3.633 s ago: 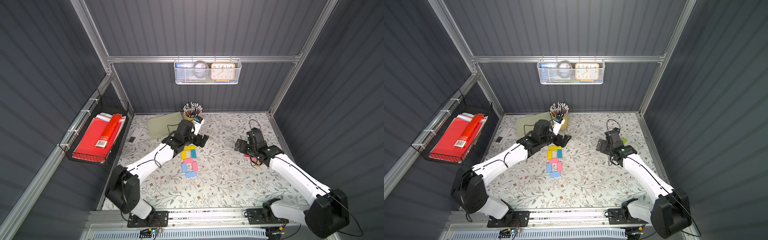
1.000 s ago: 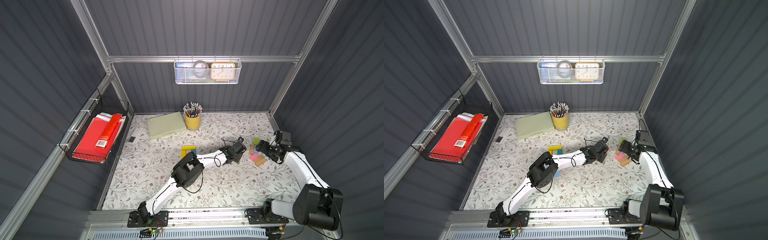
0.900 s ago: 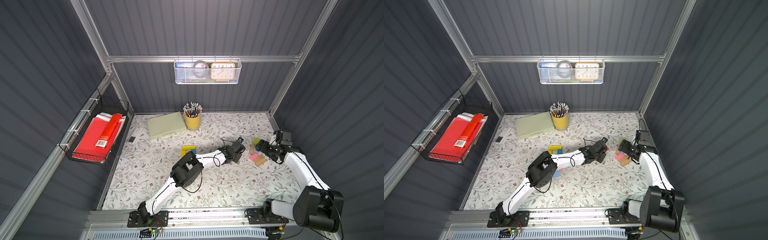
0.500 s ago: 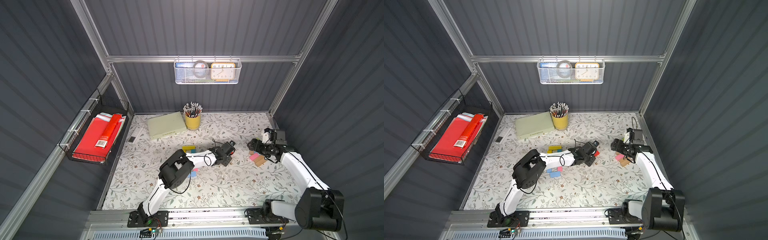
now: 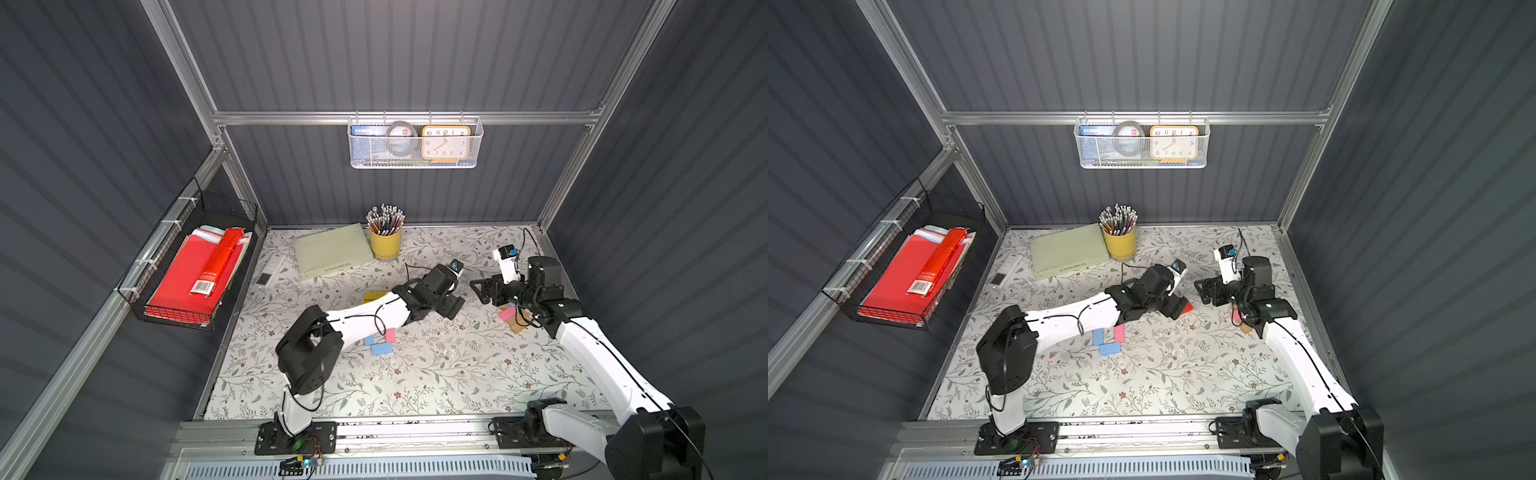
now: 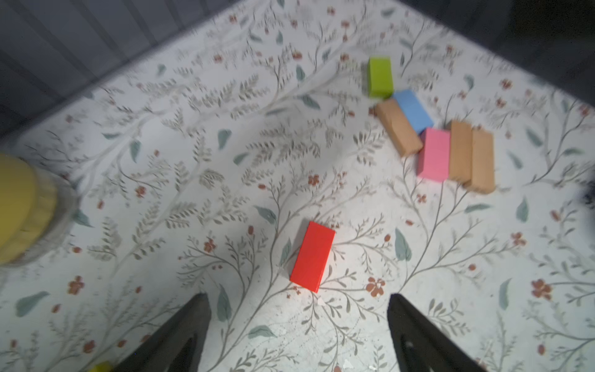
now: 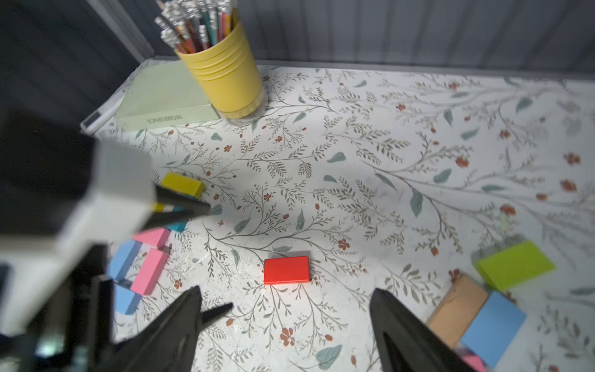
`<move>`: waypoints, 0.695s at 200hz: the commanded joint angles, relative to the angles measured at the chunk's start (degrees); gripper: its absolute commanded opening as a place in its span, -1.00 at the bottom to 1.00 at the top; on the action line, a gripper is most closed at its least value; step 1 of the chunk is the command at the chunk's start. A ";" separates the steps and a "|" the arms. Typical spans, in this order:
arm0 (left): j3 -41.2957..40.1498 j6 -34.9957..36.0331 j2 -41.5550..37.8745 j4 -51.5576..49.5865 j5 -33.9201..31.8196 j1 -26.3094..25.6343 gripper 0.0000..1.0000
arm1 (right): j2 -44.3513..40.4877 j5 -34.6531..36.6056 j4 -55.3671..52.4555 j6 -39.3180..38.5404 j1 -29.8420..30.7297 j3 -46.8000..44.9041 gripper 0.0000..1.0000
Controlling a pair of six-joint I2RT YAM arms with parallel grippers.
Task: Assemble the number 8 with building blocks
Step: Move the building block to the center of the board.
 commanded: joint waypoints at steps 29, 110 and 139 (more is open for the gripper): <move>-6.48 -1.11 -12.64 0.52 -1.39 8.97 0.91 | 1.48 -8.10 -5.85 -31.22 8.04 0.14 0.66; -20.79 1.41 -25.91 2.46 -1.24 21.94 0.95 | 19.94 7.34 -14.72 -61.90 12.43 9.12 0.61; -23.91 0.94 -27.40 4.46 -1.35 22.30 0.96 | 27.22 13.12 -13.82 -64.27 12.52 11.61 0.51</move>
